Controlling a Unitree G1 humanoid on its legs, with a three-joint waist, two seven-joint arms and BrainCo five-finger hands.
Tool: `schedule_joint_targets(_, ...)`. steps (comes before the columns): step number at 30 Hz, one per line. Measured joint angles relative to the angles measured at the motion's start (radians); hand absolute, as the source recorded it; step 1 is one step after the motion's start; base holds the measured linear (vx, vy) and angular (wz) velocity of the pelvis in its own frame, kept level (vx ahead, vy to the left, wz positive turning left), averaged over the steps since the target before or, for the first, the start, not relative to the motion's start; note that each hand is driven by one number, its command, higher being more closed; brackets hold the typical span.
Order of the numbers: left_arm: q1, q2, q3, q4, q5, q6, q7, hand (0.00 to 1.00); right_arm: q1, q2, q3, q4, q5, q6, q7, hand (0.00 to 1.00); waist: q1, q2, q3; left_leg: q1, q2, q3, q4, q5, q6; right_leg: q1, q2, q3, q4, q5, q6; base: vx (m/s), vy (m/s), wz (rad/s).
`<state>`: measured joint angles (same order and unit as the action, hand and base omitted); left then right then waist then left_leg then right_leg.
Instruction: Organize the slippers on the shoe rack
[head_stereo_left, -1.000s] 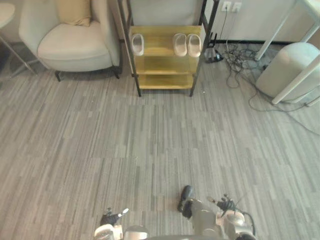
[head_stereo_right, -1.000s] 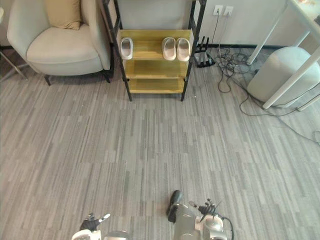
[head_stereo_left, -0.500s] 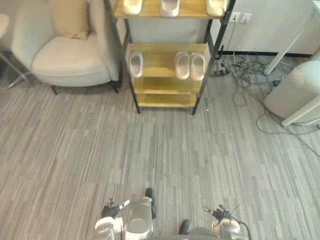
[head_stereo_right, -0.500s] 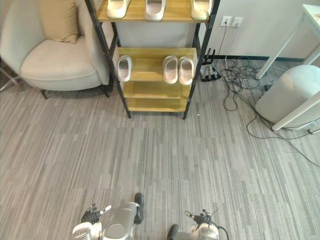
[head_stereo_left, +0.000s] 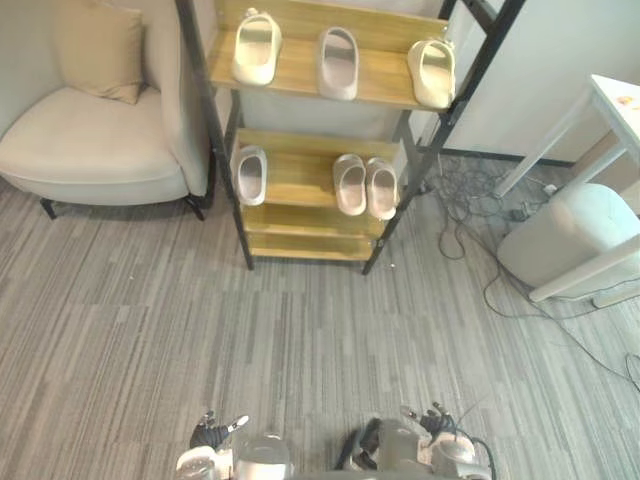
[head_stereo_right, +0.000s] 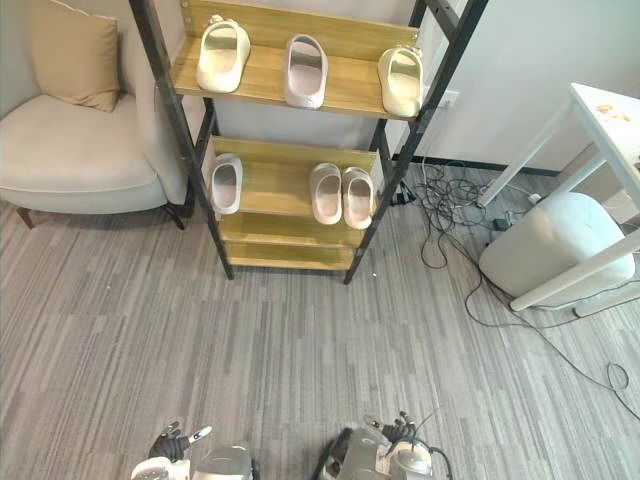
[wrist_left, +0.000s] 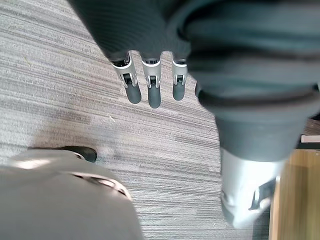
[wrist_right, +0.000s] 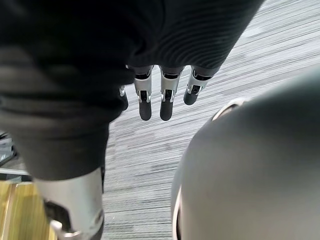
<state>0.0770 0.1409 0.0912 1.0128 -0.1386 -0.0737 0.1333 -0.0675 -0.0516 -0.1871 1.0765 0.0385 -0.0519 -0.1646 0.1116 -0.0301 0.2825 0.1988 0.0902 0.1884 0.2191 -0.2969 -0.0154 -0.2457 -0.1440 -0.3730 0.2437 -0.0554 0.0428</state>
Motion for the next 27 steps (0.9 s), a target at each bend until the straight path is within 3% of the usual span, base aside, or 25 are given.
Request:
schedule_joint_targets(1, 0.004, -0.005, 0.007, 0.0, 0.0, 0.0, 0.0, 0.0, 0.0, -0.013, -0.008, 0.012, 0.0, 0.007, 0.002, 0.0, -0.003, -0.005, -0.006, 0.028, 0.001, -0.035, -0.002, -0.026, -0.04, 0.002, 0.004, 0.03, 0.015, 0.117, -0.047, 0.46, -0.229, 0.74)
schedule_joint_targets(2, 0.002, -0.026, 0.01, 0.001, 0.001, 0.0, -0.003, 0.0, -0.004, -0.045, -0.004, 0.019, 0.005, 0.016, 0.015, 0.0, 0.001, 0.036, -0.014, 0.034, 0.032, -0.062, 0.003, -0.031, -0.049, 0.0, 0.008, 0.0, 0.07, 0.071, -0.046, 0.51, -0.238, 0.78)
schedule_joint_targets(3, 0.008, -0.039, 0.009, 0.0, 0.001, -0.003, -0.005, 0.0, -0.004, -0.058, -0.004, 0.019, 0.005, 0.022, 0.026, 0.0, -0.001, 0.053, -0.027, 0.009, 0.046, -0.079, 0.044, -0.029, -0.053, 0.0, 0.013, -0.017, 0.083, 0.032, -0.055, 0.51, -0.232, 0.61)
schedule_joint_targets(4, 0.013, -0.055, 0.01, 0.002, 0.002, -0.002, -0.003, 0.0, -0.002, -0.067, -0.006, 0.02, 0.007, 0.013, 0.028, 0.0, 0.0, 0.082, -0.041, -0.041, 0.071, -0.105, 0.134, -0.023, -0.063, 0.012, 0.025, -0.047, 0.086, 0.007, -0.065, 0.63, -0.286, 0.54)
schedule_joint_targets(5, 0.014, -0.062, 0.011, 0.002, 0.001, -0.001, -0.004, 0.0, -0.002, -0.068, -0.007, 0.018, 0.011, 0.011, 0.028, 0.0, 0.0, 0.102, -0.04, -0.092, 0.099, -0.115, 0.261, 0.001, -0.099, 0.046, 0.043, -0.064, 0.072, -0.009, -0.075, 0.52, -0.248, 0.3)
schedule_joint_targets(6, 0.019, -0.067, 0.013, 0.003, 0.002, 0.001, -0.003, 0.0, 0.002, -0.068, -0.003, 0.019, 0.015, 0.008, 0.028, 0.0, -0.001, 0.113, -0.039, -0.133, 0.122, -0.112, 0.386, 0.046, -0.103, 0.088, 0.061, -0.069, 0.045, -0.019, -0.079, 0.49, -0.213, 0.05)
schedule_joint_targets(7, 0.023, -0.07, 0.02, 0.003, 0.002, 0.002, -0.004, 0.0, 0.015, -0.059, 0.007, 0.024, 0.028, 0.0, 0.027, 0.0, -0.001, 0.115, -0.037, -0.179, 0.146, -0.104, 0.52, 0.127, -0.094, 0.145, 0.077, -0.069, 0.008, -0.026, -0.082, 0.44, -0.178, -0.1)
schedule_joint_targets(8, 0.026, -0.066, 0.02, 0.002, 0.001, 0.001, -0.004, 0.0, 0.031, -0.049, 0.013, 0.024, 0.042, -0.008, 0.023, 0.0, 0.004, 0.106, -0.032, -0.234, 0.187, -0.062, 0.667, 0.106, -0.085, 0.212, 0.09, -0.064, -0.04, -0.032, -0.084, 0.41, -0.158, -0.12)
schedule_joint_targets(10, 0.02, -0.056, 0.019, -0.004, 0.001, 0.0, -0.005, 0.0, 0.044, -0.048, 0.003, 0.025, 0.042, -0.009, 0.01, 0.0, 0.003, 0.095, -0.028, -0.307, 0.211, 0.011, 0.753, 0.049, -0.073, 0.293, 0.089, -0.06, -0.095, -0.035, -0.082, 0.36, -0.103, -0.07)
schedule_joint_targets(12, 0.013, -0.051, 0.019, -0.026, 0.0, -0.006, -0.003, 0.0, 0.05, -0.045, 0.002, 0.033, 0.042, -0.008, -0.001, 0.0, 0.003, 0.086, -0.024, -0.393, 0.208, 0.061, 0.657, 0.015, -0.072, 0.343, 0.081, -0.06, -0.147, -0.026, -0.068, 0.34, 0.017, -0.06)
schedule_joint_targets(14, 0.012, -0.046, 0.019, -0.034, 0.0, -0.006, -0.003, 0.0, 0.049, -0.033, -0.007, 0.034, 0.042, -0.008, -0.008, 0.0, 0.004, 0.078, -0.019, -0.43, 0.178, 0.075, 0.432, 0.019, -0.075, 0.362, 0.065, -0.061, -0.17, -0.022, -0.039, 0.28, 0.169, -0.11)
schedule_joint_targets(15, 0.012, -0.048, 0.017, -0.034, 0.0, -0.005, -0.002, 0.0, 0.057, -0.031, -0.009, 0.032, 0.042, -0.009, -0.011, 0.0, 0.002, 0.079, -0.019, -0.43, 0.153, 0.073, 0.237, 0.099, -0.074, 0.376, 0.055, -0.061, -0.182, -0.026, -0.005, 0.2, 0.191, -0.06)
schedule_joint_targets(16, 0.01, -0.052, 0.01, -0.029, 0.0, -0.006, -0.002, 0.0, 0.065, -0.037, -0.01, 0.028, 0.041, -0.009, -0.012, 0.0, 0.004, 0.087, -0.023, -0.422, 0.136, 0.069, 0.156, 0.199, -0.054, 0.388, 0.052, -0.056, -0.183, -0.037, 0.028, 0.25, 0.239, 0.14)
schedule_joint_targets(18, 0.003, -0.014, 0.005, -0.029, 0.0, -0.007, -0.002, 0.0, 0.075, -0.005, -0.003, 0.02, 0.041, -0.008, -0.012, 0.0, 0.005, 0.019, -0.027, -0.403, 0.073, 0.083, 0.106, 0.208, -0.046, 0.39, 0.002, -0.078, -0.194, -0.032, 0.05, 0.24, 0.185, 0.26)
schedule_joint_targets(19, -0.003, -0.002, 0.005, -0.031, 0.0, -0.007, -0.002, 0.0, 0.074, 0.011, -0.004, 0.014, 0.041, -0.008, -0.012, 0.0, 0.011, -0.001, -0.025, -0.405, 0.059, 0.088, 0.107, 0.203, -0.038, 0.396, -0.012, -0.085, -0.201, -0.031, 0.057, 0.27, 0.161, 0.19)
schedule_joint_targets(22, -0.01, 0.0, 0.005, -0.012, -0.001, -0.001, -0.002, 0.0, 0.073, 0.02, -0.004, 0.01, 0.039, -0.008, -0.011, 0.0, 0.025, -0.009, -0.021, -0.379, 0.046, 0.109, 0.157, 0.15, -0.009, 0.426, -0.038, -0.081, -0.185, -0.027, 0.083, 0.17, 0.126, -0.1)
schedule_joint_targets(24, -0.001, -0.013, 0.008, 0.015, -0.002, 0.001, -0.003, 0.0, 0.069, 0.009, -0.004, 0.003, 0.038, -0.009, -0.008, 0.0, 0.031, 0.015, -0.014, -0.325, 0.055, 0.129, 0.167, 0.103, -0.006, 0.384, -0.077, -0.043, -0.002, -0.062, 0.109, 0.1, 0.168, -0.48)
schedule_joint_targets(25, 0.011, -0.013, 0.004, 0.02, -0.002, 0.001, -0.003, 0.0, 0.071, -0.005, -0.004, -0.004, 0.029, -0.008, -0.007, 0.0, 0.023, 0.022, -0.011, -0.283, 0.055, 0.136, 0.162, 0.079, -0.006, 0.323, -0.121, -0.018, 0.187, -0.071, 0.113, 0.03, 0.137, -0.17)
schedule_joint_targets(27, 0.021, 0.001, -0.012, 0.021, -0.002, 0.001, -0.004, 0.0, 0.078, -0.002, -0.007, -0.009, 0.01, -0.009, -0.005, 0.0, 0.007, 0.01, -0.008, -0.245, 0.029, 0.134, 0.162, 0.052, 0.004, 0.238, -0.19, 0.015, 0.407, -0.058, 0.085, 0.04, 0.091, 0.06)
